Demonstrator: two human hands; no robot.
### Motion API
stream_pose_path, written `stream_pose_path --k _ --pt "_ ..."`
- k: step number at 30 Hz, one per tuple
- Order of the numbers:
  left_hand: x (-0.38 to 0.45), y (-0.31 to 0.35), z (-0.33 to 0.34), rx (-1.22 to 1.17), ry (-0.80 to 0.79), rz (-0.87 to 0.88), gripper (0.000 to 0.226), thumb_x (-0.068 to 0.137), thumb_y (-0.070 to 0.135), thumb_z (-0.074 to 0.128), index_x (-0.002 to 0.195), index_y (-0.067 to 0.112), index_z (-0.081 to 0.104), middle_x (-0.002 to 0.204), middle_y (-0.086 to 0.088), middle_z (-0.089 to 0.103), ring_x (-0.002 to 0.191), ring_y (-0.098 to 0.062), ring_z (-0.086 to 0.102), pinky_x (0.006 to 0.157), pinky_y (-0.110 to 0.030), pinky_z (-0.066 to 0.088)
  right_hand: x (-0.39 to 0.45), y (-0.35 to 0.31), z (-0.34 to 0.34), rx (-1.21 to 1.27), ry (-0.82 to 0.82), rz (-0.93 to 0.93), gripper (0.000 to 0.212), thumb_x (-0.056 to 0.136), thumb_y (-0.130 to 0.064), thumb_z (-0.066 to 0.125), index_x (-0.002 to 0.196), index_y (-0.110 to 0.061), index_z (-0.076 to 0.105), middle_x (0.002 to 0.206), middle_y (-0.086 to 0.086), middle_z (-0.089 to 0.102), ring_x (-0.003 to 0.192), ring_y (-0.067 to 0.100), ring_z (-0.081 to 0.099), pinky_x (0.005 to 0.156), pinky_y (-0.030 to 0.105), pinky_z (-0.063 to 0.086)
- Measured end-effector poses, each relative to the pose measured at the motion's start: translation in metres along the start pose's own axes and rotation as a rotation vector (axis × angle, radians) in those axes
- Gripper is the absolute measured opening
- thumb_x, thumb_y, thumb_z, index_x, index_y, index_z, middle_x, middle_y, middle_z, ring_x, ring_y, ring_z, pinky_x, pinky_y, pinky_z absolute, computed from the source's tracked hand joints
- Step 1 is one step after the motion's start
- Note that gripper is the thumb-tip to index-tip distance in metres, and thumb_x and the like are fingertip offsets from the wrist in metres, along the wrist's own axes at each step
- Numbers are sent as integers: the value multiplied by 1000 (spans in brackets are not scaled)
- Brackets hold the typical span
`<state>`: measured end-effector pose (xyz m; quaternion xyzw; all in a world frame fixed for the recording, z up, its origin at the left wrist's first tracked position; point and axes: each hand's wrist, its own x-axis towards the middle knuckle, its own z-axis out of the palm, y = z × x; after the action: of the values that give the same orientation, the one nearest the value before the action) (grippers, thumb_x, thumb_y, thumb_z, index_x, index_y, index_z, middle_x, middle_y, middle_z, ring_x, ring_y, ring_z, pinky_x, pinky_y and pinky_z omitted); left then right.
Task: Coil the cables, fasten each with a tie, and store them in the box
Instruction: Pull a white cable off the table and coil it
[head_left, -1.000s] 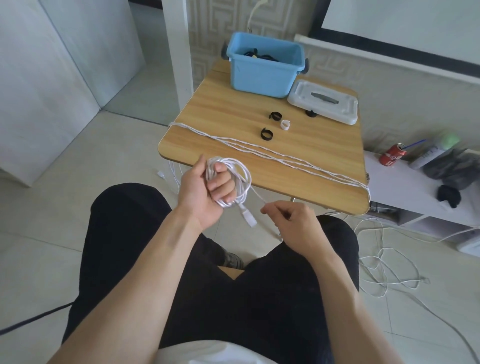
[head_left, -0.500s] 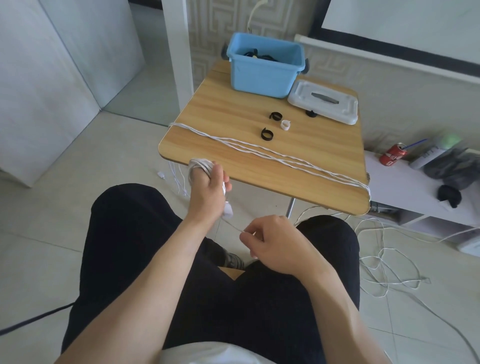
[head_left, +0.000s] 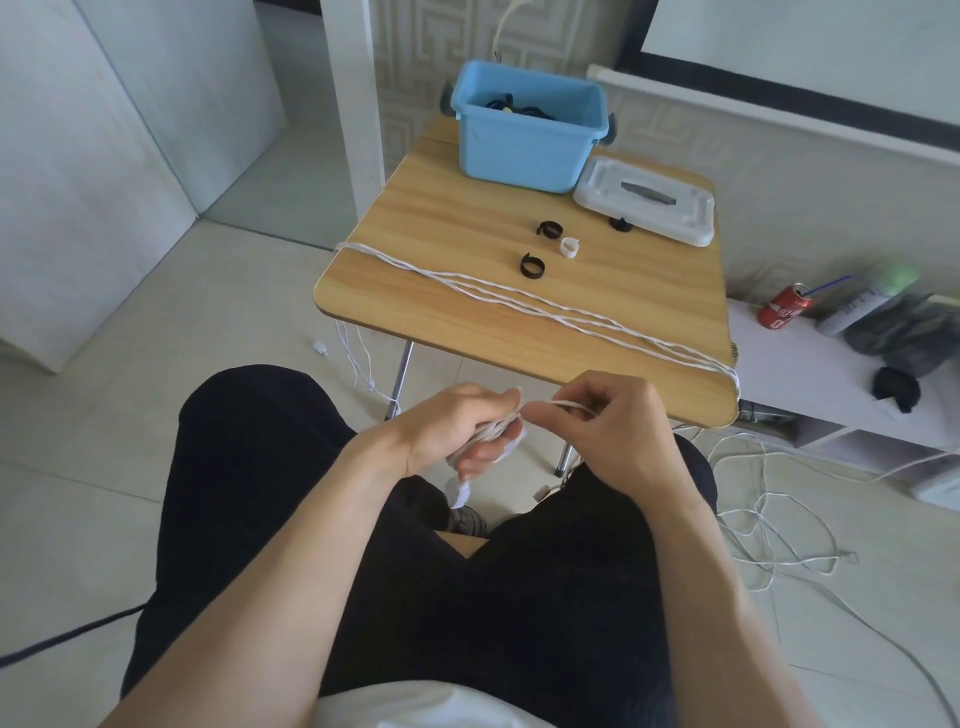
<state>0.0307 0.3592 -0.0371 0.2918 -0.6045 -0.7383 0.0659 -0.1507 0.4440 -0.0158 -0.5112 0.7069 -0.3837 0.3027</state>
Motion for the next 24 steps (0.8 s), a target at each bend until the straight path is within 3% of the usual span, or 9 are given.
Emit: stream_pose_path --k 4,7,11,13,15,17,20,22,24 --pt "-2 -3 -7 -227 -129 6 49 103 49 34 73 13 50 48 2 29 41 -14 23 44 -27 29 7 12 3 39 51 27 35 77 -49 81 67 -18 70 50 -10 44 49 9 34 47 20 30" --pt "-5 -1 -17 -459 -163 32 51 96 57 40 66 16 47 43 8 29 37 -12 21 39 -23 26 12 27 5 20 8 92 34 90 -50 68 72 -21 72 50 -13 42 48 9 33 48 19 30" --pt "-7 4 -19 -661 4 156 49 95 55 45 59 23 44 42 10 23 33 -7 26 36 -21 28 12 46 13 -50 -73 139 39 99 -51 55 73 -27 71 57 -11 54 49 5 44 51 15 38" --pt "-4 5 -19 -887 104 277 51 101 51 40 59 23 44 43 7 23 34 -6 29 38 -20 29 11 54 16 -83 -99 176 41 101 -50 52 75 -26 71 61 -8 56 50 6 47 52 16 40" --pt "-1 6 -22 -1177 211 376 52 103 53 36 64 21 46 46 8 31 39 -8 32 43 -20 30 9 59 19 -111 -108 195 40 103 -45 50 76 -24 71 64 -5 58 51 6 50 51 14 40" --pt "2 4 -28 -1304 363 423 50 105 52 31 73 17 48 55 6 37 48 -11 36 54 -23 39 5 59 22 -132 -134 196 37 104 -41 50 79 -24 71 67 -4 60 50 2 52 51 11 40" --pt "7 -2 -29 -1182 626 389 36 109 41 32 87 15 44 66 1 43 57 -16 43 72 -31 44 0 53 29 -182 -284 165 25 103 -36 53 92 -25 73 77 -2 67 62 4 62 58 17 50" --pt "11 -6 -26 -1018 761 381 28 109 35 36 90 15 43 66 2 46 58 -16 46 75 -33 46 -5 45 35 -217 -394 127 21 102 -38 55 102 -26 72 82 -1 70 74 14 68 71 32 59" --pt "15 -8 -23 -752 905 367 26 109 31 38 90 14 44 65 5 52 58 -13 52 75 -34 50 -10 36 38 -224 -459 105 22 101 -39 55 109 -26 71 79 -2 72 73 15 69 74 34 59"
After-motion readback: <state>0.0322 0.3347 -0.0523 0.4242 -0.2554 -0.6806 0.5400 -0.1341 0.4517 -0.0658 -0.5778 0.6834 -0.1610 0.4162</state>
